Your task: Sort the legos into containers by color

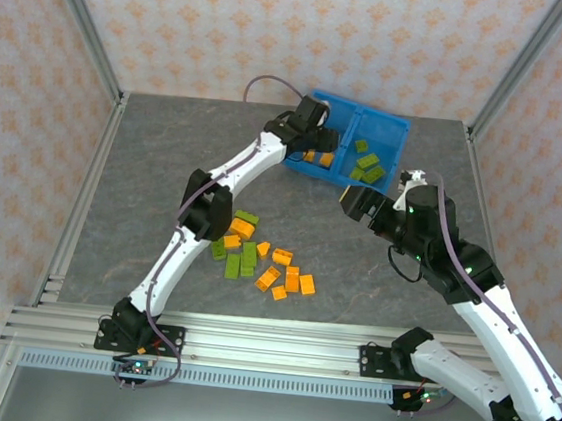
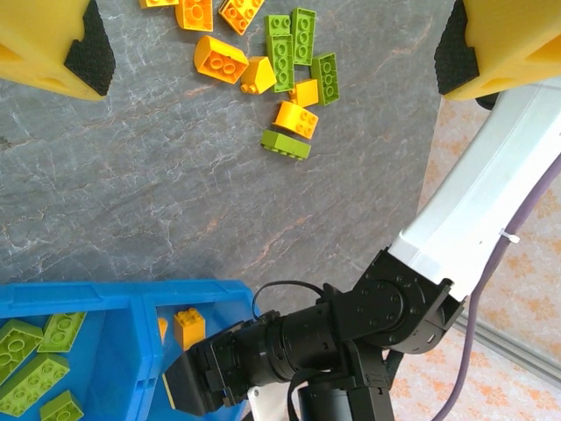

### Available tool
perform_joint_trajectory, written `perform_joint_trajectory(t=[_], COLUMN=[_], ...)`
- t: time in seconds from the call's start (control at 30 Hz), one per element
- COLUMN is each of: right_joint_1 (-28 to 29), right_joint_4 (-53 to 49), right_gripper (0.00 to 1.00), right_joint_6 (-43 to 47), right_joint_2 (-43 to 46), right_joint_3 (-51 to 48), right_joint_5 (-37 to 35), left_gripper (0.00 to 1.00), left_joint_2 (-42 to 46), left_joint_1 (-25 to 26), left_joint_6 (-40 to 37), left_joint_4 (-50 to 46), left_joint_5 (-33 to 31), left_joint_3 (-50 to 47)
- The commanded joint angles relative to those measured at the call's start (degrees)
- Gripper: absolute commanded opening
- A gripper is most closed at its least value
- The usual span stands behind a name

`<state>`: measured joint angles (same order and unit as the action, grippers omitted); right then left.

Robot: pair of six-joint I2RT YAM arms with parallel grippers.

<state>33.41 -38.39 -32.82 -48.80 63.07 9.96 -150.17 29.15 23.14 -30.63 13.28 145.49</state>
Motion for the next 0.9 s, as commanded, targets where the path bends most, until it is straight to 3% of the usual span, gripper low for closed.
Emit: perform_joint_trajectory(t=[0.0,0.2,0.37,0.53,0.7,0.87], right_joint_1=[0.3,0.3,0.3,0.3,0.3,0.3], right_joint_4=[-0.4,0.3,1.0,3.9,6.9,6.4], right_gripper=[0.95,0.96,0.96,0.96,0.97,0.97], right_joint_6=[0.1,0.2,0.8,2.6,3.1,3.1], right_joint_2=[0.0,-0.4,-0.4,-2.1,-4.1,-5.3], right_joint_3=[-0.5,-1.0,-2.3,-3.3,-4.1,-3.5], right_joint_5=[-1.6,-1.9,-2.7,-0.9,2.7,3.1], left_gripper=[0.54,0.54,0.55,0.56,0.7,0.86], left_joint_2=[6.3,18.7,42.0,60.2,67.8,61.0], left_joint_1=[0.7,2.4,3.3,3.3,3.2,3.1], left_joint_6=[0.4,-2.8,-9.2,-12.7,-12.9,-13.2], left_joint_4=[-2.8,-7.7,-4.5,-11.0,-16.2,-17.0], left_joint_5=[0.8,0.0,-5.1,-8.9,-7.5,-7.5], left_joint_3=[1.7,-5.6,-34.0,-56.8,-71.9,-76.1])
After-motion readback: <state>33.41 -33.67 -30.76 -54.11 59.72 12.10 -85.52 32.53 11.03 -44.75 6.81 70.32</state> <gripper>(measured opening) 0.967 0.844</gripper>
